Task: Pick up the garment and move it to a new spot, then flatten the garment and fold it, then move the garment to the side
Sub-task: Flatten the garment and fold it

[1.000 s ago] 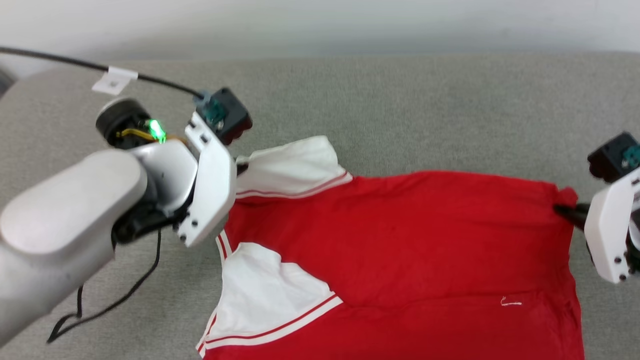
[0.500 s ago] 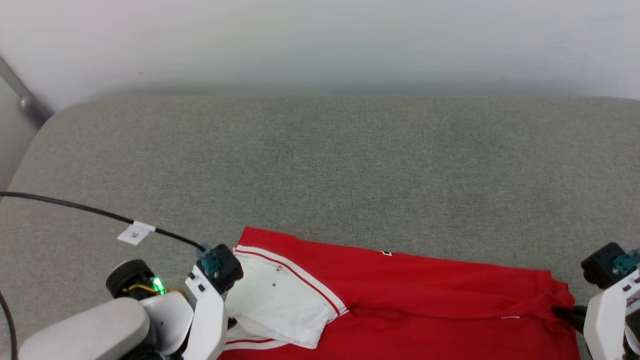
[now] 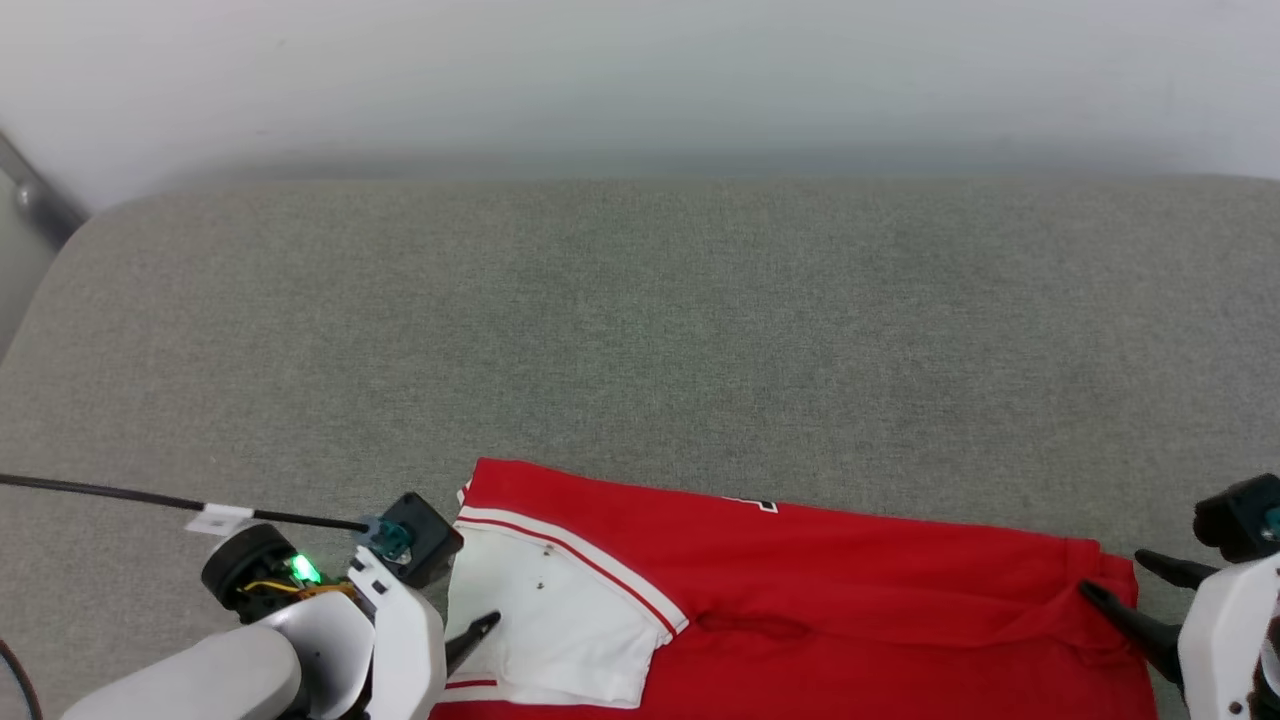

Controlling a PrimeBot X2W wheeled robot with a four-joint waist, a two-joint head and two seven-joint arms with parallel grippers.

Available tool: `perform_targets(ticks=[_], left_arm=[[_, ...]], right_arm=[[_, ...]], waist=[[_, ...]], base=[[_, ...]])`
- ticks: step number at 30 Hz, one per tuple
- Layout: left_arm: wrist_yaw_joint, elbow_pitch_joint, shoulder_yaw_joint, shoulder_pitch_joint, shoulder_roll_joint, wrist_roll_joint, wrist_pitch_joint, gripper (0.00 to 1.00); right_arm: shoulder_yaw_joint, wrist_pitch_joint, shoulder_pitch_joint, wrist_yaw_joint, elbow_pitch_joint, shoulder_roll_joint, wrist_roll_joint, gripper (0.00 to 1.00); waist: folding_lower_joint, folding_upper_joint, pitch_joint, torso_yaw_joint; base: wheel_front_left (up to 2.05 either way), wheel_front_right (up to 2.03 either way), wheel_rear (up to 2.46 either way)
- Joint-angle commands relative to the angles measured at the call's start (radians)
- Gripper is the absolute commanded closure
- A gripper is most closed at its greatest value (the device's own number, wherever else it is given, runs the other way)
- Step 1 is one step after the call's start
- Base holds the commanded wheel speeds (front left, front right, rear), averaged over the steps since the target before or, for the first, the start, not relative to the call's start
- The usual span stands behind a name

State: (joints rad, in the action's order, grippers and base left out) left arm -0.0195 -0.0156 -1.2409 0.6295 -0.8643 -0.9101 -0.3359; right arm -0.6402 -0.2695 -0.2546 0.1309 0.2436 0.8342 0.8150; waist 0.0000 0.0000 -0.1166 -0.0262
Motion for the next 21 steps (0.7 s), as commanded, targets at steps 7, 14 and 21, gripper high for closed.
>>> perform_targets(ticks=[7,14,21], left_arm=[[-0.157,0.057,0.088,-0.048,-0.017,0.090,0.250,0.00],[-0.349,0.025,0.172,-0.091,0.053,0.181,0.518,0.00],[-0.495,-0.005,0.263,-0.156,0.139,0.248,0.599,0.00]], right_arm=[[0.189,0.114,0.129,0.000,-0.084,0.020,0.003,0.00],[0.448,0.171,0.264,0.000,-0.050,-0.118,-0.043,0.00],[0.539,0.113,0.342,0.000,-0.037,-0.264,-0.098,0.00]], waist=[[0.0000,0.0000,0.023,-0.009],[0.0000,0.0000,-0.004,-0.028],[0.0000,0.0000,-0.035,-0.045]], base=[[0.00,0.00,0.00],[0.00,0.00,0.00],[0.00,0.00,0.00]])
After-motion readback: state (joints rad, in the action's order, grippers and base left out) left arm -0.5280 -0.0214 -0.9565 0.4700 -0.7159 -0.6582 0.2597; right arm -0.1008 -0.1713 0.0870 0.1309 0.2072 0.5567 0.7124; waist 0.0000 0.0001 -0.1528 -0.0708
